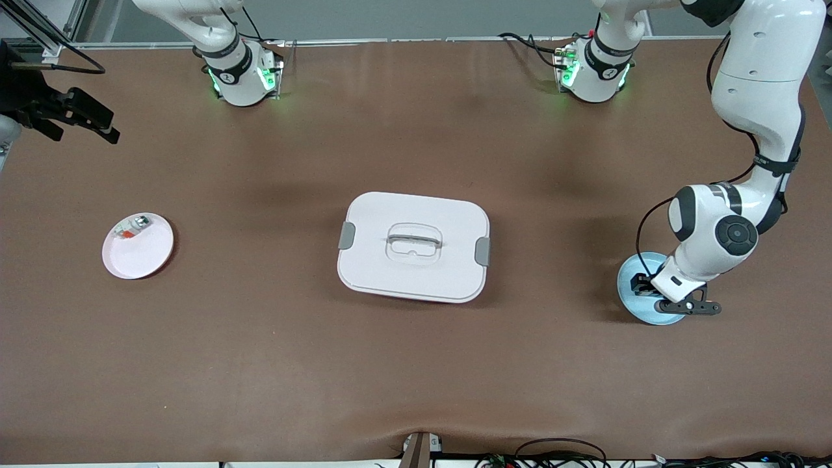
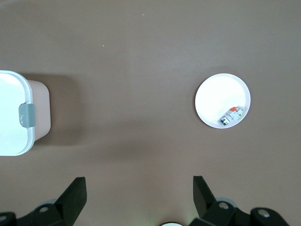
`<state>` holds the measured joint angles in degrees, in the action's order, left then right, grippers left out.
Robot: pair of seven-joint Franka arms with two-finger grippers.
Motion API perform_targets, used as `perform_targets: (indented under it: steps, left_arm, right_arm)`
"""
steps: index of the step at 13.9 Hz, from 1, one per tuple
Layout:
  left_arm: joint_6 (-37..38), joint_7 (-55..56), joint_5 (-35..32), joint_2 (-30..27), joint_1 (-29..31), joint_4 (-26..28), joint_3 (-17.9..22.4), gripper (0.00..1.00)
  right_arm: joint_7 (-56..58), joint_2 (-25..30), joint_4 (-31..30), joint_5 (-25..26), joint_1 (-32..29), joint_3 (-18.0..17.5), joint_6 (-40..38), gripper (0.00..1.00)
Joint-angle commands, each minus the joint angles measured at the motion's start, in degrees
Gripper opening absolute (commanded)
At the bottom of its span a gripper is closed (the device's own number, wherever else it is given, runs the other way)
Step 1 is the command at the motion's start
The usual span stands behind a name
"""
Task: Transfer orange switch to right arm and place
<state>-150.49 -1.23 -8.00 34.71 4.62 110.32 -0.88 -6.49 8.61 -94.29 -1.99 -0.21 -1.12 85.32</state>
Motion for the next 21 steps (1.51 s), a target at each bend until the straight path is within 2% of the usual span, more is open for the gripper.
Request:
perform_targets:
  steps: [1, 5, 14, 16, 21]
  left_arm:
    - [-0.1, 1.6, -1.6, -0.1, 0.0, -0.1, 0.0, 0.28]
    - [1.3, 1.5, -1.5, -2.5, 0.4, 0.0, -0.1, 0.28]
    - [21.6, 1.3, -0.5, -14.7, 0.1, -1.9, -0.8, 0.28]
    - [28.6, 1.5, 1.2, -15.5, 0.2, -5.4, -2.6, 0.28]
    - [49.5, 4.6, 4.6, -16.8, -0.1, -19.2, -5.4, 0.28]
  right_arm:
    - [0.7, 1.0, -0.6, 0.6, -1.1, -0.3, -0.8, 1.0]
    - [0.7, 1.1, -0.6, 0.6, -0.7, -0.6, -1.2, 1.0]
    - [0.7, 1.0, -0.5, 0.6, -1.1, -0.4, -1.2, 1.0]
    - [0.7, 0.7, 0.2, 0.7, -1.1, -0.3, -1.2, 1.0]
    - [0.1, -0.8, 3.1, -0.1, -1.7, -0.3, -1.2, 1.0]
